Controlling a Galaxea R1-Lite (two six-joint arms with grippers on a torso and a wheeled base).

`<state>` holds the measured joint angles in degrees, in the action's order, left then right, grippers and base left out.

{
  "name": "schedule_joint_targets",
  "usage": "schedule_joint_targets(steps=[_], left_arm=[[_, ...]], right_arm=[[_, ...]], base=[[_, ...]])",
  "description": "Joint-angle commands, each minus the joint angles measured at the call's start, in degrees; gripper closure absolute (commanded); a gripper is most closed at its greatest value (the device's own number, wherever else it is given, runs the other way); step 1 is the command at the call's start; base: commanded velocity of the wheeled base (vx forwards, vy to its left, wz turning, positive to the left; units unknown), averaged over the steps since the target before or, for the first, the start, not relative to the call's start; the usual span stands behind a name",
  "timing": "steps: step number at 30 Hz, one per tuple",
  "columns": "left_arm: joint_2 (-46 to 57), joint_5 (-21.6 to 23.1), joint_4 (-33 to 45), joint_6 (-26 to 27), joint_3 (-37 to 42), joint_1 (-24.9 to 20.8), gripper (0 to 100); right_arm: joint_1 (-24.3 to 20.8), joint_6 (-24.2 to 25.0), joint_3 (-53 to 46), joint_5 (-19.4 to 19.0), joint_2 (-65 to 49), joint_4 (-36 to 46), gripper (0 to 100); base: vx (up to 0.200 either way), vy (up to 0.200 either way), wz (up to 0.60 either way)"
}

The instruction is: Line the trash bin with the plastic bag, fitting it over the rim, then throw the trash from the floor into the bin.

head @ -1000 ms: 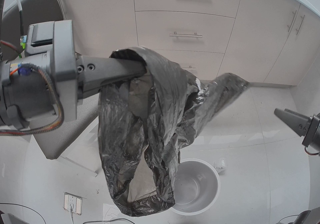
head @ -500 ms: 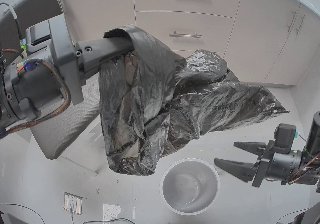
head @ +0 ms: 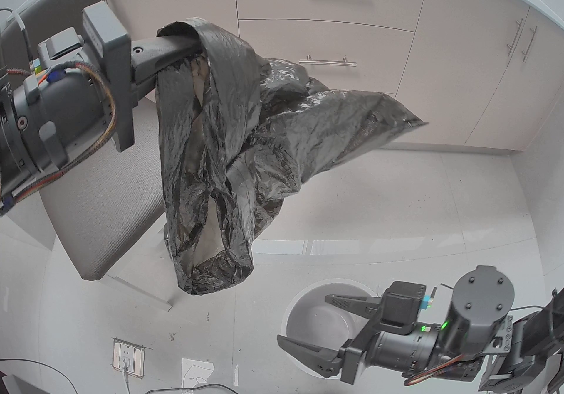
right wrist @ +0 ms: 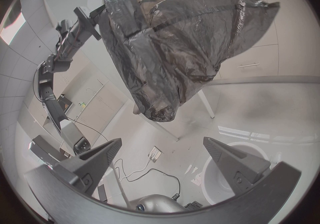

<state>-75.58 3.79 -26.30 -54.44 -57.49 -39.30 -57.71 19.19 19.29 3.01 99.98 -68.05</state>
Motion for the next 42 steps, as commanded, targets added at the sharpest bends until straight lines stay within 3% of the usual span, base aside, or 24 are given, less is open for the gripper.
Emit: schedule_joint_targets(steps=[1, 2, 5, 9, 14, 18, 24, 42], left_arm=[[-2.29, -3.88, 0.28, 0.04, -1.66, -1.65, 100], [-4.31, -10.21, 0.19, 1.71, -2.19, -5.61, 100], [-6.16, -17.06, 0.10, 5.40, -2.63, -9.39, 100], [-7.30, -22.42, -0.34, 8.74, -2.63, -13.34, 100], [-7.30, -22.60, -0.42, 8.92, -2.54, -14.57, 100], [-6.33, -22.25, -0.16, 8.74, -2.01, -19.32, 100], [-5.72, -22.25, 0.10, 8.83, -1.40, -22.05, 100], [-5.01, -22.16, 0.19, 8.83, -0.96, -22.31, 100]], right_arm=[[-1.62, 0.06, -0.13, 1.21, 10.59, -4.37, 0], [-1.88, -0.20, 0.31, 3.23, 15.16, -11.58, 0], [-1.97, -0.12, 0.58, 5.60, 18.77, -15.01, 0], [-2.58, 0.06, 2.16, 9.12, 23.42, -19.23, 0], [-2.58, -0.12, 3.57, 12.90, 27.11, -21.95, 0], [-2.49, -0.03, 5.94, 17.20, 28.96, -21.95, 0], [-1.18, 0.32, 7.78, 20.10, 28.78, -21.95, 0], [1.55, -2.31, 8.31, 23.36, 24.74, -21.95, 0]], base=[[0.000, 0.000, 0.00], [0.000, 0.000, 0.00], [0.000, 0.000, 0.00], [0.000, 0.000, 0.00], [0.000, 0.000, 0.00], [0.000, 0.000, 0.00], [0.000, 0.000, 0.00], [0.000, 0.000, 0.00]])
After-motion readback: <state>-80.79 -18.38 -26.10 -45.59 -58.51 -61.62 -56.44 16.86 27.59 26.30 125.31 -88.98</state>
